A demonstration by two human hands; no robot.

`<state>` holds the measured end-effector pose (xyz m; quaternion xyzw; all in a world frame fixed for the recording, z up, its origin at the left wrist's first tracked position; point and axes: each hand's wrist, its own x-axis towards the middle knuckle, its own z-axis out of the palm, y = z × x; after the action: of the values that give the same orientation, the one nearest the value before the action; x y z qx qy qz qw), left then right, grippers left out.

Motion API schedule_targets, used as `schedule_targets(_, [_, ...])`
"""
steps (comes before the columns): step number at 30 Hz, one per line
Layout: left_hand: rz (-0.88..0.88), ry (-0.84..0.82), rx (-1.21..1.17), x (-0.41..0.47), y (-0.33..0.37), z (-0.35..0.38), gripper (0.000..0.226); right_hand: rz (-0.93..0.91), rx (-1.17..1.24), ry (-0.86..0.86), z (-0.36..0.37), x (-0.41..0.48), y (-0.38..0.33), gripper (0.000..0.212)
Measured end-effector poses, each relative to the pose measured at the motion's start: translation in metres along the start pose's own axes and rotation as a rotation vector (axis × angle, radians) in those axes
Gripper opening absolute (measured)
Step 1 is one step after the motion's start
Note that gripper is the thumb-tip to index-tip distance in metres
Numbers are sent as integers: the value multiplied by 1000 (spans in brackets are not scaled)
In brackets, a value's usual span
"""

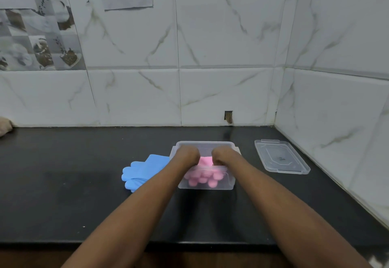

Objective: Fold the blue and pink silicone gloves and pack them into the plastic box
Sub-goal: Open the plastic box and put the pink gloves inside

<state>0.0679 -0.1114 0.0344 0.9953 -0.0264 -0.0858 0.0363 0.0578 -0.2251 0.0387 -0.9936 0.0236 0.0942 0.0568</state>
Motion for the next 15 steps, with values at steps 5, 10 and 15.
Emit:
schedule_targets(5, [98,348,103,4,-2,-1,26,-29,-211,162,-5,0,-4,31])
schedule_targets(10, [329,184,-61,6,-15,-26,46,-121,-3,72,-38,-6,2,28])
schedule_targets(15, [355,-71,56,15,-17,-15,37,-122,3,-151,-21,2,8,26])
